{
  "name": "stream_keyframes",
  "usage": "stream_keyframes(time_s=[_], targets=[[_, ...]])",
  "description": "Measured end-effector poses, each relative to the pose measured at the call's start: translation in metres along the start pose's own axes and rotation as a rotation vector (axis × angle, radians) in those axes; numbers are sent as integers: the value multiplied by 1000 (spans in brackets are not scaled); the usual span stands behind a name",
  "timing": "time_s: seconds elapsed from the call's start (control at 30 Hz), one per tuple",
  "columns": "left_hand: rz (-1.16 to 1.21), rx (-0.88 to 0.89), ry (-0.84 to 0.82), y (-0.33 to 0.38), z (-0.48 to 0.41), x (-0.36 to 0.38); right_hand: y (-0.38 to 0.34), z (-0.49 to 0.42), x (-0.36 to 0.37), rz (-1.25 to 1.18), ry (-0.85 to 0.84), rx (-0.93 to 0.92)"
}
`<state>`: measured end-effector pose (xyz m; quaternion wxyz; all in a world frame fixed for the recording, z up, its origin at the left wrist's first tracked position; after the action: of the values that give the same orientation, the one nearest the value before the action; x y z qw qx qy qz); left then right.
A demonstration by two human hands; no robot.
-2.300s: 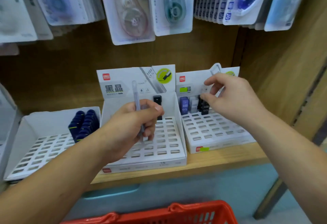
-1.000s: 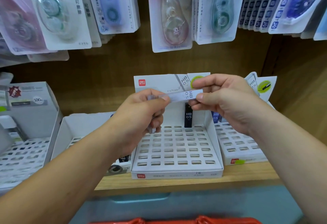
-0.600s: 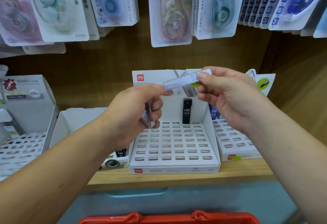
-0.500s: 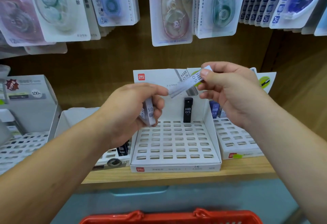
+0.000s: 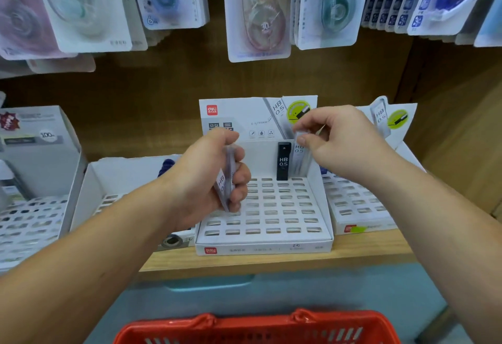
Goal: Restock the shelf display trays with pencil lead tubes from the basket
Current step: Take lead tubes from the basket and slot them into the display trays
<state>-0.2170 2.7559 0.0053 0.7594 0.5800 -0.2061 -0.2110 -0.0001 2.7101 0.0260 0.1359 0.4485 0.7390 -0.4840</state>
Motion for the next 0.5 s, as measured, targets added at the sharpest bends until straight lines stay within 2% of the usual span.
stream_keyframes(time_s=[0.17, 0.37, 0.5], targets=[[45, 59, -33, -2, -4, 7, 5, 0, 2, 14, -30, 36], [-5, 93, 2, -3, -3, 10, 6, 1, -1, 71, -93, 29], [-6, 120, -18, -5, -6, 12, 3, 2, 6, 106, -43, 16]])
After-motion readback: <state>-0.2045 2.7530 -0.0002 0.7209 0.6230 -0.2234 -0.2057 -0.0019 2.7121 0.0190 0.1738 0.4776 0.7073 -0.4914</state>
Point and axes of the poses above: each hand's wrist, its own z-axis away from the middle knuckle, its own x-axis out of the palm, y = z × x, the point moved 3 cm from there along -z, towards the middle knuckle, and after that the axes turned 2 degrees about -x, right-handed, at the moved point
